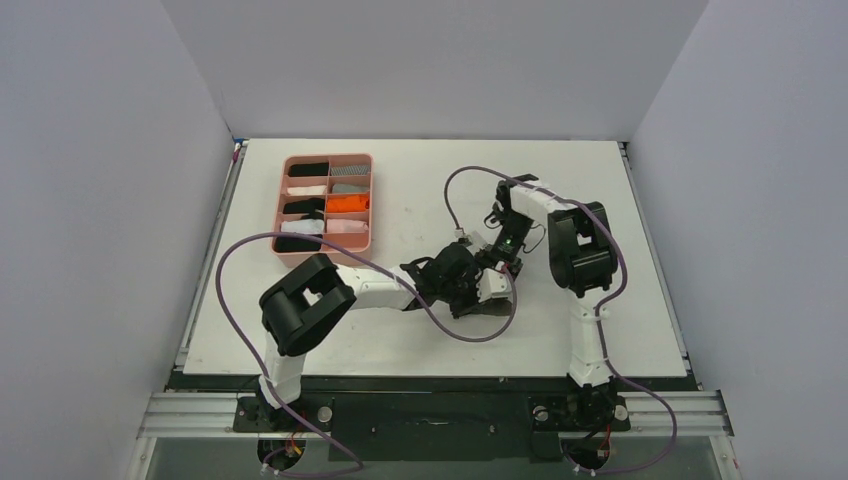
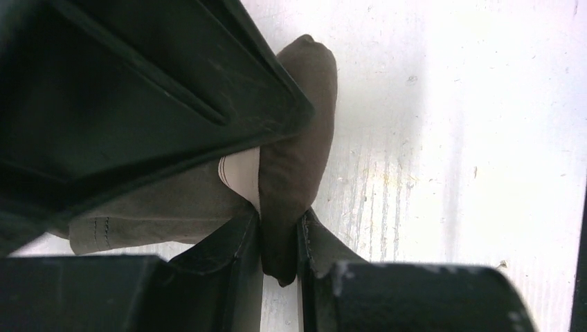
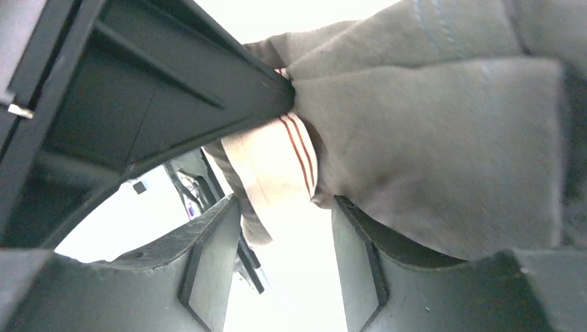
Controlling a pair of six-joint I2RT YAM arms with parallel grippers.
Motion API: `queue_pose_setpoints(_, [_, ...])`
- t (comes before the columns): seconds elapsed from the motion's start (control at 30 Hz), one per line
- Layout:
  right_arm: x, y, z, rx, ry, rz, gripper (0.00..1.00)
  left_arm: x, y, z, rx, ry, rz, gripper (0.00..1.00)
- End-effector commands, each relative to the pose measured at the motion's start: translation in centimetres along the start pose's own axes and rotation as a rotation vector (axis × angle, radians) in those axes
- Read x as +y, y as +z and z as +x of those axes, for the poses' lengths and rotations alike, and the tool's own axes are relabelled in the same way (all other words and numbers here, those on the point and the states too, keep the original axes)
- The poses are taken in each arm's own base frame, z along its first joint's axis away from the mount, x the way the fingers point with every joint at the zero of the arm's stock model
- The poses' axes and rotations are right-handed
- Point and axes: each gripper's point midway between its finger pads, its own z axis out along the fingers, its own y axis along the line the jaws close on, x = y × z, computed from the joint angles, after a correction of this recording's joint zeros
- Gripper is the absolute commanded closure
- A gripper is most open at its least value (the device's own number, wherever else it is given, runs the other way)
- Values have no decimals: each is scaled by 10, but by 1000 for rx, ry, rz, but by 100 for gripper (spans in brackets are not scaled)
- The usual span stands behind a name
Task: Roll the underwear
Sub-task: Roll the underwear to the center of the board.
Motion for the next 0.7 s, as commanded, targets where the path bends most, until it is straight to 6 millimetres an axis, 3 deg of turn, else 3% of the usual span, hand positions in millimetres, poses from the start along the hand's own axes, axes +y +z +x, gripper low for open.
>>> queue_pose_setpoints(0.0, [0,-29,-16,-139,-79,104,53,-30,4,54,130,-108,117,100])
queue_pose_setpoints(0.37, [1,-61,-6,-276,-27,181,51,-17,2,59,129,-268,186,100])
queue_pose_setpoints(0.67, [-4,-98,-2,-503,75,426,49,-10,8,59,168,-471,300,100])
